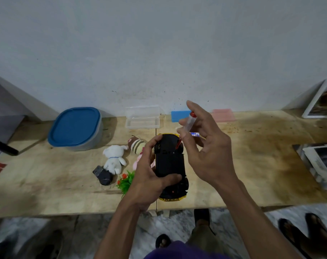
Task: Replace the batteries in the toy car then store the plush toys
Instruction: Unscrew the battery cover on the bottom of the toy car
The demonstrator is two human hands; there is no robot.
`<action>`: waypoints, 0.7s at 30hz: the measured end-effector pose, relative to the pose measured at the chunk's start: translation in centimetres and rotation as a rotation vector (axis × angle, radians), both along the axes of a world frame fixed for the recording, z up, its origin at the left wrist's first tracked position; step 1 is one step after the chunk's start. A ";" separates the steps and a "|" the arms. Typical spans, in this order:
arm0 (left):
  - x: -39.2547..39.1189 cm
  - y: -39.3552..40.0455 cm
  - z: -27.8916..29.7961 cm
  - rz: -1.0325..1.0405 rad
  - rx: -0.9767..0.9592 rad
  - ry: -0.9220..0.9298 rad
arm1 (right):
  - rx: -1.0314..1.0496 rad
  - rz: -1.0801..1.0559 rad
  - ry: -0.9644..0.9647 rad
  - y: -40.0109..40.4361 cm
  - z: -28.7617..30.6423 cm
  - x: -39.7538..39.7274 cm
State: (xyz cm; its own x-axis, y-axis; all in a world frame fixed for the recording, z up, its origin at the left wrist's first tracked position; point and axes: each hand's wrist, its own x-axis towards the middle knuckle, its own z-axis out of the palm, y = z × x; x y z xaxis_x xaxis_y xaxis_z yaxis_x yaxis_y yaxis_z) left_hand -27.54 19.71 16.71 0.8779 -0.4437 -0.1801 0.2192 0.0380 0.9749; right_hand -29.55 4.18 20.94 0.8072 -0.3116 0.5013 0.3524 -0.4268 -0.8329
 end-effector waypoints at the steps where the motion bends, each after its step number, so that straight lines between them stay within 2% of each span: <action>1: 0.0 0.0 0.0 0.000 -0.007 0.004 | 0.008 0.007 0.001 0.1 0.0 0.0; 13: -0.2 0.1 -0.3 -0.034 -0.038 0.031 | 0.119 0.090 0.050 -0.3 0.2 0.3; 15: -0.2 0.3 -0.4 -0.052 -0.035 0.047 | 0.135 0.077 0.103 -0.6 0.4 0.3; 17: -0.2 0.4 -0.5 -0.063 -0.025 0.046 | 0.023 0.094 0.237 -1.2 0.2 0.4; 21: -0.2 0.6 -0.5 -0.081 -0.036 0.037 | -0.327 0.227 0.520 -1.4 -1.1 0.6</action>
State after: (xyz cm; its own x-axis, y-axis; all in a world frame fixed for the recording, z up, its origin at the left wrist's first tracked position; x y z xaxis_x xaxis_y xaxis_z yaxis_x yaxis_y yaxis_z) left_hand -27.75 20.27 16.22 0.8321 -0.5193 -0.1949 0.2591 0.0533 0.9644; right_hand -28.91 2.73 19.83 0.9977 -0.0032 0.0679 0.0496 -0.6492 -0.7590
